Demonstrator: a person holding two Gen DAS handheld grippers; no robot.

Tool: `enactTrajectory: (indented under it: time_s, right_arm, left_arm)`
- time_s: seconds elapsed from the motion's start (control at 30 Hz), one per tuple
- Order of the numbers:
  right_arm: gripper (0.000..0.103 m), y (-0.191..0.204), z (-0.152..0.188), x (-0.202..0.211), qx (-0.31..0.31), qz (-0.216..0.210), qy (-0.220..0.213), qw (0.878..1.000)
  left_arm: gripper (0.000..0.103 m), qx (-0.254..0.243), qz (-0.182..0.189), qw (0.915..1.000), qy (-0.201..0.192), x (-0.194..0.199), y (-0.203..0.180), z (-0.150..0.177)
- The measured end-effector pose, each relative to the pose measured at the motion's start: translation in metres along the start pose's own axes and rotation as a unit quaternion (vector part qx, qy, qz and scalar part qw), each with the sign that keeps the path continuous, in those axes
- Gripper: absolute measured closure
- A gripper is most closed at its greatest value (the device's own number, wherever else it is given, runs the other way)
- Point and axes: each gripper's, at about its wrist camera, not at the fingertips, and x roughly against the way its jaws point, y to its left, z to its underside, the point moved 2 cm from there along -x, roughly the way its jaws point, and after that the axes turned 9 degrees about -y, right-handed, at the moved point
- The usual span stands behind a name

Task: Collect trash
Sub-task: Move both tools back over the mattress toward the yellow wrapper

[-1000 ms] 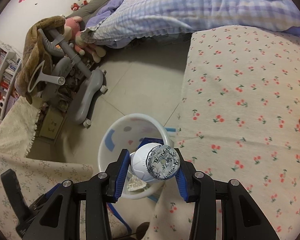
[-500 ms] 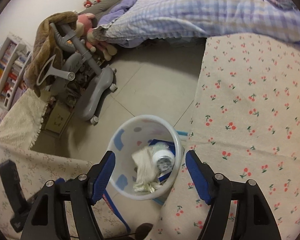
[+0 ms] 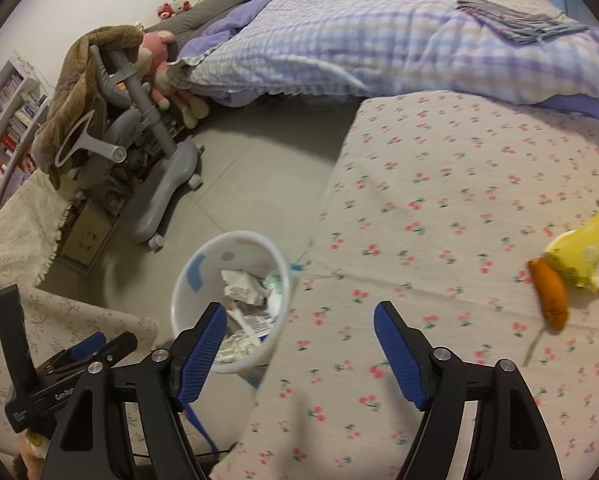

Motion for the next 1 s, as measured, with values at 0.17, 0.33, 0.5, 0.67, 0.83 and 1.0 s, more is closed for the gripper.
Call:
enactTrajectory:
  time_s: [0.17,0.33,0.5,0.67,0.83,1.0]
  right_arm:
    - [0.020,-0.021,-0.001,0.014,0.001,0.022,-0.009,1.000]
    - [0.017,-0.045,0.000,0.029,-0.001,0.044,-0.016,0.999]
    - [0.016,-0.075,0.002,0.052,-0.002,0.071,-0.028,0.997]
    - [0.016,-0.111,0.007,0.073,-0.009,0.098,-0.036,0.995]
    - [0.016,-0.146,0.014,0.095,-0.020,0.122,-0.043,0.991]
    - [0.016,-0.178,0.022,0.118,-0.031,0.142,-0.050,0.988]
  left_arm:
    - [0.004,-0.014,0.006,0.9999,-0.002,-0.001,-0.019,-0.001]
    - [0.004,-0.035,0.009,0.9993,-0.003,-0.004,-0.042,0.000]
    - [0.004,-0.058,0.018,0.9981,-0.006,-0.004,-0.069,0.002]
    - [0.004,-0.086,0.026,0.9959,-0.009,-0.005,-0.101,0.004]
    - [0.004,-0.110,0.038,0.9932,-0.007,-0.006,-0.135,0.010]
    - [0.004,-0.132,0.053,0.9899,-0.009,-0.005,-0.169,0.018]
